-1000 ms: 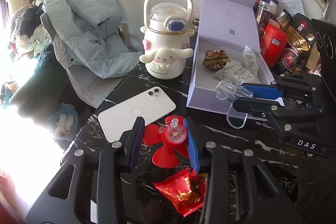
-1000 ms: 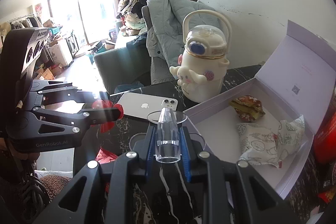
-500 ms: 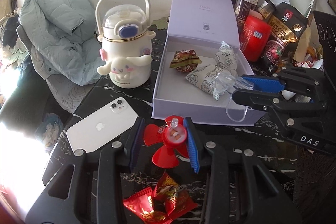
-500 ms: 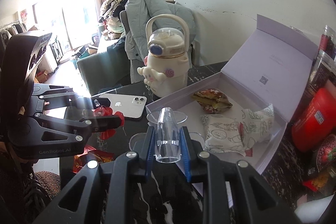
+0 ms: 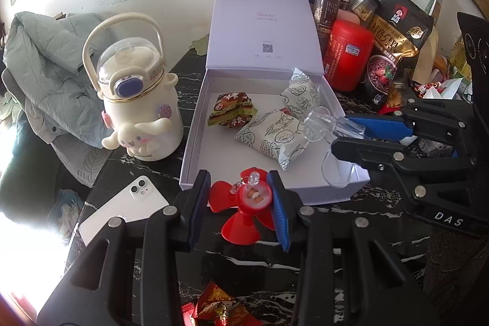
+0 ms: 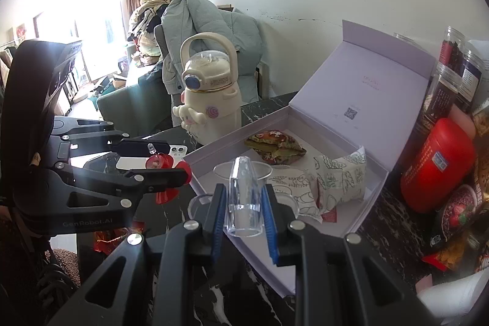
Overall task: Organize objects
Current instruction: 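Lift the red fan and clear stand and carry both toward the lavender box, then lower the red fan into the box with the left gripper while the right lowers the stand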
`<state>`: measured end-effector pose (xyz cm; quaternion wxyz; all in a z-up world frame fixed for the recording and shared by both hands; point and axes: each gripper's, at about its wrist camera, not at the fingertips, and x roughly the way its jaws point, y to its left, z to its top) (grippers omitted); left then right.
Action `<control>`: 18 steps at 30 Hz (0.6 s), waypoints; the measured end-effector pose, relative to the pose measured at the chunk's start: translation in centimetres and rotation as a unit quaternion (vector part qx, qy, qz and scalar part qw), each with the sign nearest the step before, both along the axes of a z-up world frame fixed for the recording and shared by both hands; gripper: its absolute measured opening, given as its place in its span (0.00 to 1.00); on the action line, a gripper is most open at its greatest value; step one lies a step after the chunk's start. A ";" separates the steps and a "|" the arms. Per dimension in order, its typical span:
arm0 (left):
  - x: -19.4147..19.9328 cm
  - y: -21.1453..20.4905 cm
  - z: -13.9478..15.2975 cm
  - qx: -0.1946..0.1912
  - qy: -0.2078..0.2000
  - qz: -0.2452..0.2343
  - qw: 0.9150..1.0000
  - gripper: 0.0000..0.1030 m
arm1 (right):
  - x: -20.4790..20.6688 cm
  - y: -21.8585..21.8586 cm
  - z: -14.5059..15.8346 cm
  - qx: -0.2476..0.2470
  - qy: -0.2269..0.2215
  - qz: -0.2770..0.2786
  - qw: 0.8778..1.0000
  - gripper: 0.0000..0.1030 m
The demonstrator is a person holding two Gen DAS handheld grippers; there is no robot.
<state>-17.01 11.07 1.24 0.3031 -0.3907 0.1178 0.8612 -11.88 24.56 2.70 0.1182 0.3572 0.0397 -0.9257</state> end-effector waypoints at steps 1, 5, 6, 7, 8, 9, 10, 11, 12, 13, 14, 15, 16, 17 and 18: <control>-0.1 0.3 0.0 0.001 0.000 -0.003 1.000 0.35 | 0.0 0.2 0.1 0.003 0.002 -0.005 1.000 0.22; -0.5 1.2 0.4 0.004 0.000 -0.017 1.000 0.35 | 0.1 1.2 0.8 0.006 0.011 -0.023 1.000 0.22; -0.7 1.5 0.6 0.005 0.002 -0.021 1.000 0.35 | 0.0 1.4 0.9 0.006 0.013 -0.026 1.000 0.22; -0.8 1.8 0.8 0.005 0.005 -0.025 1.000 0.35 | 0.0 1.6 1.1 0.006 0.015 -0.028 0.999 0.22; -1.0 2.1 1.0 0.005 0.008 -0.028 1.000 0.35 | -0.2 1.8 1.3 0.004 0.017 -0.031 0.999 0.22; -1.3 2.3 1.2 0.006 0.011 -0.030 0.999 0.35 | -0.3 2.0 1.4 0.003 0.019 -0.035 0.999 0.22; -1.5 2.6 1.3 0.006 0.011 -0.032 0.999 0.35 | -0.5 2.3 1.6 0.002 0.022 -0.039 0.999 0.22; -1.9 2.8 1.5 0.007 0.012 -0.033 0.999 0.35 | -0.7 2.5 1.8 0.003 0.024 -0.043 0.999 0.22; -2.1 3.0 1.5 0.008 0.012 -0.035 0.999 0.35 | -0.9 2.7 1.9 0.003 0.027 -0.046 0.999 0.22; -2.5 3.1 1.6 0.009 0.013 -0.035 0.999 0.35 | -1.1 2.9 2.1 0.002 0.029 -0.047 0.998 0.22; -2.8 3.3 1.7 0.008 0.014 -0.035 0.999 0.35 | -1.4 3.1 2.2 -0.001 0.030 -0.049 0.998 0.22; -3.2 3.5 1.7 0.007 0.014 -0.036 0.999 0.35 | -1.7 3.4 2.3 -0.003 0.032 -0.050 0.998 0.22; -3.5 3.7 1.8 0.007 0.015 -0.037 0.999 0.35 | -2.0 3.6 2.4 -0.004 0.033 -0.051 0.998 0.22; -3.8 3.8 1.8 0.007 0.014 -0.037 0.999 0.35 | -2.3 3.7 2.4 -0.005 0.033 -0.051 0.998 0.22; -4.2 4.0 1.8 0.007 0.014 -0.038 0.999 0.35 | -2.7 3.9 2.4 -0.006 0.033 -0.051 0.998 0.22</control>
